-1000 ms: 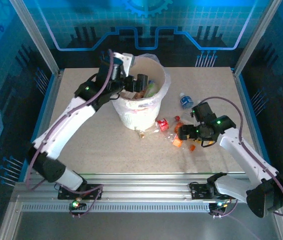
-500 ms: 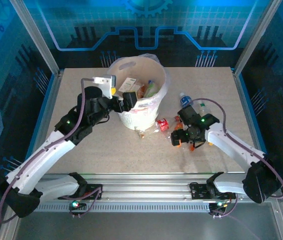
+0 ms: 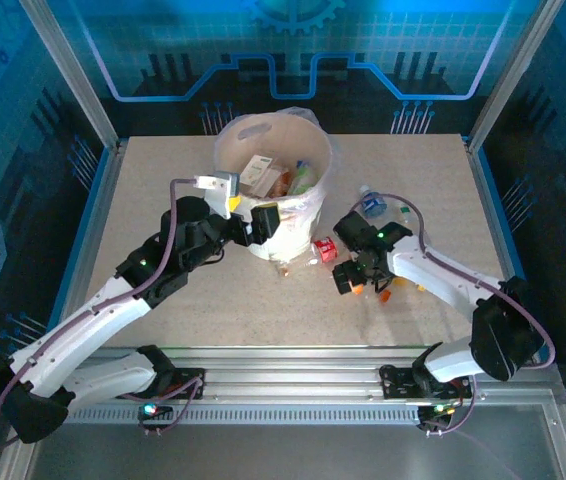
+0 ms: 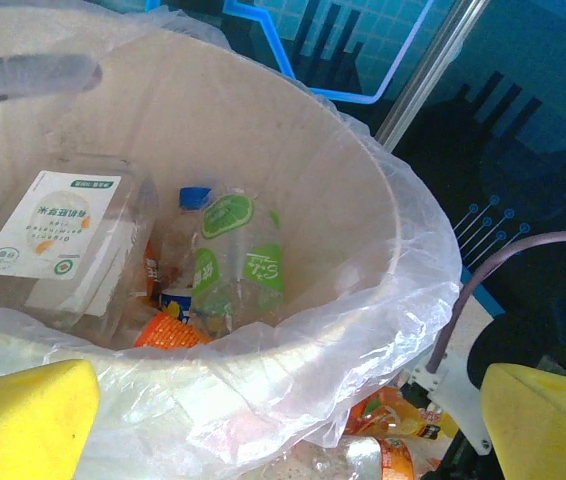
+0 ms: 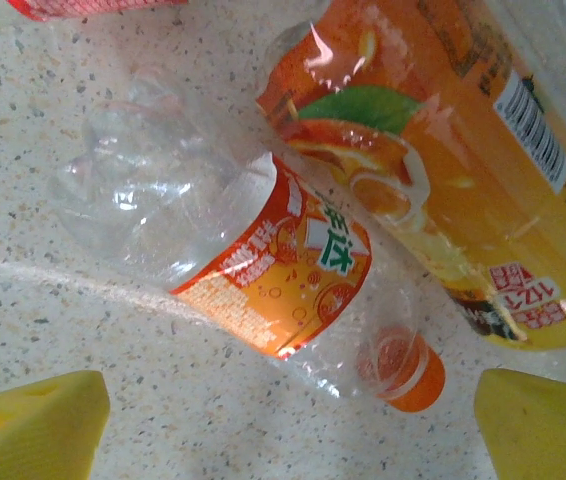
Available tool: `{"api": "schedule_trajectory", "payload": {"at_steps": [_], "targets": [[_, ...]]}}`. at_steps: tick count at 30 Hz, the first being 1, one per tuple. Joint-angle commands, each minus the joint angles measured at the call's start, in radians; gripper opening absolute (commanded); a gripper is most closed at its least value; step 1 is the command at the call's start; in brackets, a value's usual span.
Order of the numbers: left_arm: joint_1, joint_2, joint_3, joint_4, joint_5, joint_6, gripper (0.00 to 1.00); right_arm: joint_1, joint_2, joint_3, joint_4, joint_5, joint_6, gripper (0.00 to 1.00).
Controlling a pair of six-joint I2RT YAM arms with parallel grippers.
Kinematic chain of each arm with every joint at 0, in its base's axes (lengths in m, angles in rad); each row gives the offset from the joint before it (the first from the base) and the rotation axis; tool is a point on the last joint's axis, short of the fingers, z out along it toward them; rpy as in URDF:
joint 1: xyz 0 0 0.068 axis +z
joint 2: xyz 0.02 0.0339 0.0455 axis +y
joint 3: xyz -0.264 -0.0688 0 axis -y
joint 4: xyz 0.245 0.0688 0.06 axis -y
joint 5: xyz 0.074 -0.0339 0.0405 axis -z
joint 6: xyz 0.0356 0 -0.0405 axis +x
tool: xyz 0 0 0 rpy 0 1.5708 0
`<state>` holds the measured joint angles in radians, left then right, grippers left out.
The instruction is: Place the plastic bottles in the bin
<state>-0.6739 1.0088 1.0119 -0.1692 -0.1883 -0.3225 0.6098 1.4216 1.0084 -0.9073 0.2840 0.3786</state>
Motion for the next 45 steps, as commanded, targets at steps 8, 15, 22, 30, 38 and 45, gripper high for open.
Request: {"api": "schedule_trajectory", "payload": {"at_steps": [8,15,22,30,38,45], "targets": [[-0.015,-0.027,-0.011,0.037,0.013,0.040,0.99,0.021,0.052,0.012,0.053,0.023,-0.059,0.93],[-0.016,-0.055,-0.034,0.029,-0.011,0.034,0.99,0.040,0.047,-0.024,0.101,-0.013,-0.070,0.92],[-0.015,-0.068,-0.040,0.019,-0.021,0.029,0.99,0.045,0.081,-0.023,0.126,-0.028,-0.075,0.91],[-0.016,-0.096,-0.052,0.022,-0.045,0.037,0.99,0.053,0.094,-0.046,0.148,-0.031,-0.051,0.92],[-0.016,-0.107,-0.058,0.016,-0.060,0.044,0.99,0.067,0.102,-0.083,0.159,-0.036,-0.018,0.92],[-0.016,-0.107,-0.059,0.013,-0.063,0.049,0.99,0.092,0.094,-0.100,0.146,-0.029,0.020,0.92]]}}
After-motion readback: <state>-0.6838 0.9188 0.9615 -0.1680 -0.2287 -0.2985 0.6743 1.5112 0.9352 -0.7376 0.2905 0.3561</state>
